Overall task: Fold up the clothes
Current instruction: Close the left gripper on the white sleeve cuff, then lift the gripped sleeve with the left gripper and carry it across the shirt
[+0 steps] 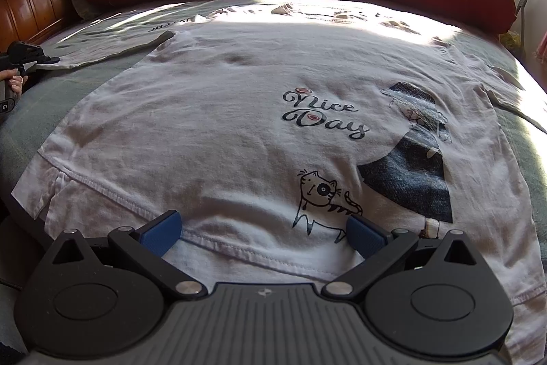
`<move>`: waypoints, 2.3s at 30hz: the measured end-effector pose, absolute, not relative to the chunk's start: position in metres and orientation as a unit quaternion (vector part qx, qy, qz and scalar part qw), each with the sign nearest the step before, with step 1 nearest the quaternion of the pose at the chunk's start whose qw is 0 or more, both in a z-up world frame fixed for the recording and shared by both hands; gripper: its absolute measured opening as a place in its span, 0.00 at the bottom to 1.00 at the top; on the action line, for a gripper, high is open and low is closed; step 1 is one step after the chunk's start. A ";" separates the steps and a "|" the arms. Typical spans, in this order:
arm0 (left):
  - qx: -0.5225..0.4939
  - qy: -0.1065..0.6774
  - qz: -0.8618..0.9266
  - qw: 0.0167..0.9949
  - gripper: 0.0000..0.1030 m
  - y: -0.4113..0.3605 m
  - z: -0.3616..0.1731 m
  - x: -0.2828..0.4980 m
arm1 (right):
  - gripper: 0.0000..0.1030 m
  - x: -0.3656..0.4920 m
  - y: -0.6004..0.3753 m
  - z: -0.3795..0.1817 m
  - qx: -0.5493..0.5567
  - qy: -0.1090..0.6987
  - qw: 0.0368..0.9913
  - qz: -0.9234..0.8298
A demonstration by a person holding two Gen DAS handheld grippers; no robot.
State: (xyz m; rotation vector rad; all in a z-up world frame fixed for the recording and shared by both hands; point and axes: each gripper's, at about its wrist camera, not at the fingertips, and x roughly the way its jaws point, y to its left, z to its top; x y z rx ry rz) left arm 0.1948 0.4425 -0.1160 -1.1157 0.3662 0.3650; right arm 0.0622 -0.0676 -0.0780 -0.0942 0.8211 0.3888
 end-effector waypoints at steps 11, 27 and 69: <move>-0.554 0.179 0.196 0.789 0.20 0.435 -0.110 0.179 | 1.00 0.060 -0.069 -0.078 -0.046 0.391 0.899 0.193; -0.457 0.194 0.240 0.834 0.10 0.431 -0.079 0.198 | 1.00 0.060 -0.068 -0.078 -0.049 0.393 0.898 0.192; -0.302 0.264 0.078 0.913 0.10 0.205 0.066 0.343 | 1.00 0.052 -0.131 -0.054 0.029 0.341 0.909 0.236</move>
